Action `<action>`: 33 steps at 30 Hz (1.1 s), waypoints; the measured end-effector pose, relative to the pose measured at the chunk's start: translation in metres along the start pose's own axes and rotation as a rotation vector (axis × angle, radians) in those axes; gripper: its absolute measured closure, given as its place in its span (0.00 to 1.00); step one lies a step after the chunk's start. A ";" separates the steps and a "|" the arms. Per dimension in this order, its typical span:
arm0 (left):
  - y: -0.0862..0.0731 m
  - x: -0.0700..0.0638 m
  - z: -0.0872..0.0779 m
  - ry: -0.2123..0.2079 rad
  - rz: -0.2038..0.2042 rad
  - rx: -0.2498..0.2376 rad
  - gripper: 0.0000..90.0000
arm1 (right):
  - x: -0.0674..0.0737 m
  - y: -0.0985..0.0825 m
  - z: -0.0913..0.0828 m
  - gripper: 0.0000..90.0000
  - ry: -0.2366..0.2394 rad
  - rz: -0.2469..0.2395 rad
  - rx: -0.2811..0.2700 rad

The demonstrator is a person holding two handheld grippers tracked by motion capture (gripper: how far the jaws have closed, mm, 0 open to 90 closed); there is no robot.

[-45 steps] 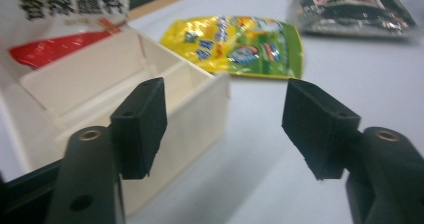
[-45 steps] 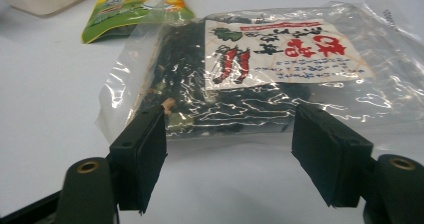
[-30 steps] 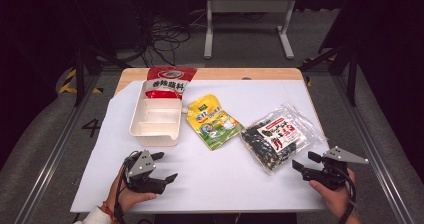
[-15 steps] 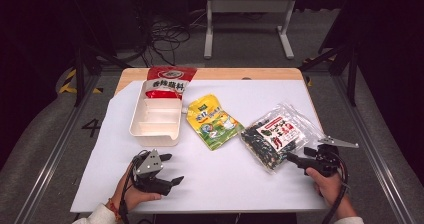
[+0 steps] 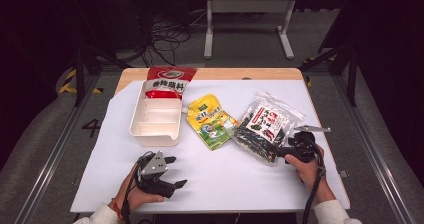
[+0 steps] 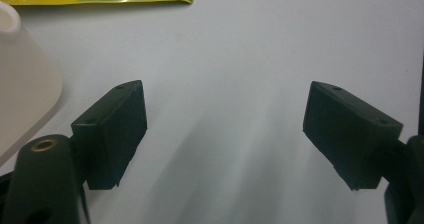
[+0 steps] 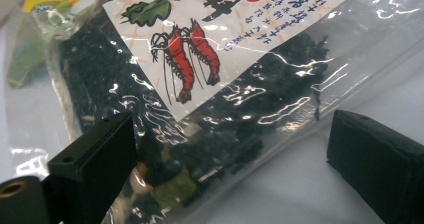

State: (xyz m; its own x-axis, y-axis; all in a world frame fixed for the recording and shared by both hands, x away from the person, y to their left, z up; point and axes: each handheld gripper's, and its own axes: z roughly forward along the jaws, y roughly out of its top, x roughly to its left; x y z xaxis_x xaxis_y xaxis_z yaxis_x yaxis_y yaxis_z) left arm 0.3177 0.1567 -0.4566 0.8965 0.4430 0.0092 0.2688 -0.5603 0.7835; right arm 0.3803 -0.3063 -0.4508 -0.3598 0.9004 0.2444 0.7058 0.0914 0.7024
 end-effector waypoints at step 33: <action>0.072 0.023 0.089 -0.146 -0.159 -0.027 0.13 | 0.013 -0.002 0.002 0.66 0.318 -0.288 0.012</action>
State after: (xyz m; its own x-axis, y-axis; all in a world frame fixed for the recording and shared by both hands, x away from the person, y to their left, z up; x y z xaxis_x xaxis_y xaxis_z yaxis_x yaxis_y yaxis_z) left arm 0.3884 0.0643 -0.4551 0.8854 0.4174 -0.2046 0.4035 -0.4717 0.7840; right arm 0.3751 -0.2937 -0.4506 -0.7124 0.6615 0.2343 0.5551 0.3269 0.7648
